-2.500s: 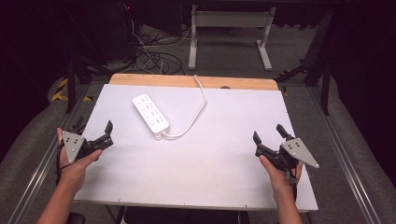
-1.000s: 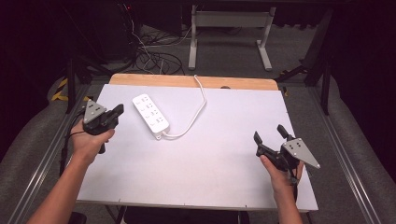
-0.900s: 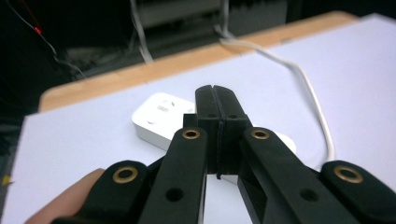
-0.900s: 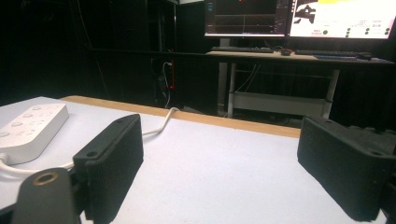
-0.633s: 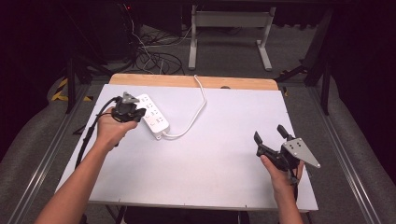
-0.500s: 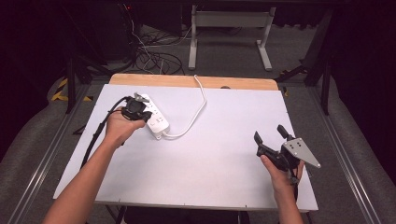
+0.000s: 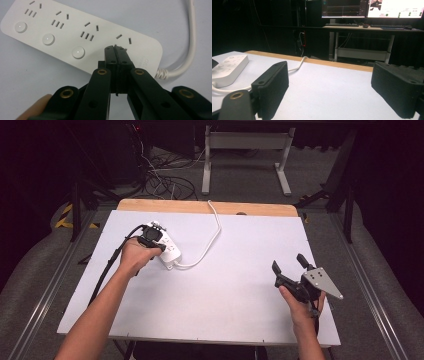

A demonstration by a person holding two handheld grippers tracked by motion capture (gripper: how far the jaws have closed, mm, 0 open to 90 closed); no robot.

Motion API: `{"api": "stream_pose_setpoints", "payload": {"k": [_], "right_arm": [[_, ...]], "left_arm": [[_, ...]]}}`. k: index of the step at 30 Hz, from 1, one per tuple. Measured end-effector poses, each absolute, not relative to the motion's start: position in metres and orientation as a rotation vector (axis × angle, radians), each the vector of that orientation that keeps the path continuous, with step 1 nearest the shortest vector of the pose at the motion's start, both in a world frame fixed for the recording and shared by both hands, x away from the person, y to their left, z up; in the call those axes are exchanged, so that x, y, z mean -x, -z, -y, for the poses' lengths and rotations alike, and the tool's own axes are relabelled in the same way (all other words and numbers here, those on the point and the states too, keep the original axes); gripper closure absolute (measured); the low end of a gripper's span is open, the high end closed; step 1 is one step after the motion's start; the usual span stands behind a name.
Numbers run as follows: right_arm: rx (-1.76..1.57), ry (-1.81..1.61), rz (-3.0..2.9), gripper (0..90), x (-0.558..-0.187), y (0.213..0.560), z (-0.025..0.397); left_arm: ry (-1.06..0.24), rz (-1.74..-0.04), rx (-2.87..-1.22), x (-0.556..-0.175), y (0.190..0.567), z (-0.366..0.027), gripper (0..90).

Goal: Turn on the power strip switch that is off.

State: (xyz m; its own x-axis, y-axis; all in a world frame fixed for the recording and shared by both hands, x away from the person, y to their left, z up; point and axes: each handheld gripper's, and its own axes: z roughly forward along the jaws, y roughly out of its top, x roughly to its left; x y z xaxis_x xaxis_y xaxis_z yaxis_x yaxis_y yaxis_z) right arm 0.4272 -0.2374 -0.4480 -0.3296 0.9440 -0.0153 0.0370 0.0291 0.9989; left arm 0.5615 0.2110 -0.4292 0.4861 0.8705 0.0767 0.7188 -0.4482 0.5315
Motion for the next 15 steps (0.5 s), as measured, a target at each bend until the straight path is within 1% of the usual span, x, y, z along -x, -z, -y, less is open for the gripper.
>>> {"api": "stream_pose_setpoints", "payload": {"k": [10,15], "right_arm": [[-1.049,-1.412,-1.495,14.9,-0.4271,0.4481,0.2372],[-1.043,-1.409,-1.492,14.9,-0.4264,0.4475,0.2371]], "left_arm": [[-0.462,-1.323,-2.301,-0.5634,0.4354,-0.2094,90.0],[-0.505,-1.309,-2.319,-0.5607,0.4374,-0.2067,90.0]]}}
